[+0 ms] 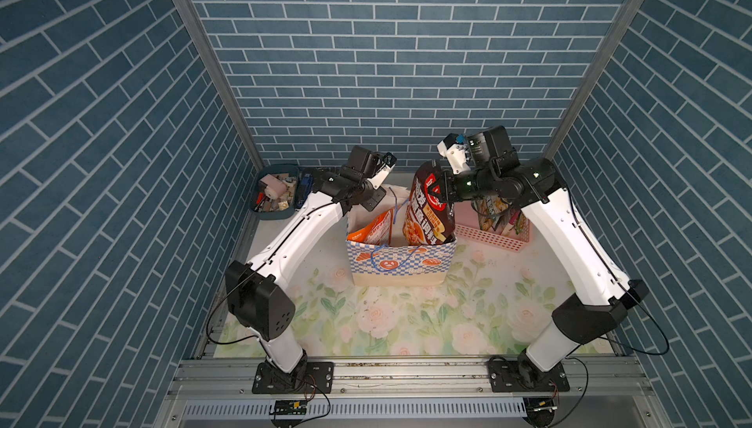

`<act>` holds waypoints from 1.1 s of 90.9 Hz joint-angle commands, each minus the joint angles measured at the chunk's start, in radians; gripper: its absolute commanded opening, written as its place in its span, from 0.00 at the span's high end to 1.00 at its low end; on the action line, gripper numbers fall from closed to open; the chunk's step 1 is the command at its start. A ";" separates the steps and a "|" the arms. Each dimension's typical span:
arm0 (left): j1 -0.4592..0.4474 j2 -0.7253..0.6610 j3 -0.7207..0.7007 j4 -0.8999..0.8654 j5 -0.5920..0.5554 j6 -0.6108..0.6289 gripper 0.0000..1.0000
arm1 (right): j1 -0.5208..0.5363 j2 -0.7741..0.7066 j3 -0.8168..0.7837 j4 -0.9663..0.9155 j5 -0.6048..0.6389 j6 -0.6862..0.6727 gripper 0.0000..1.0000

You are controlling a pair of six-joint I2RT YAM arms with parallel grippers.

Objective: Place the condiment packets inside the bag
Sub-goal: Place the condiment packet in the paper bag.

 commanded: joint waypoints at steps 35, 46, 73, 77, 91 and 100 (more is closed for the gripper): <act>-0.002 -0.154 -0.150 0.060 0.071 -0.160 0.99 | 0.061 0.020 0.010 -0.090 0.188 -0.149 1.00; -0.003 -0.155 -0.127 0.059 0.071 -0.176 0.89 | 0.078 0.017 0.001 -0.075 0.313 -0.163 1.00; -0.003 -0.257 -0.195 0.163 0.107 -0.101 0.32 | 0.098 0.027 -0.080 0.022 0.255 -0.239 1.00; -0.003 -0.286 -0.218 0.198 0.115 -0.057 0.28 | 0.099 0.026 -0.101 0.026 0.246 -0.241 1.00; -0.004 -0.405 -0.376 0.336 0.102 0.208 0.19 | 0.102 -0.002 -0.155 0.032 0.247 -0.242 0.95; -0.004 -0.454 -0.467 0.402 0.138 0.438 0.10 | 0.102 -0.015 -0.175 0.033 0.252 -0.242 0.91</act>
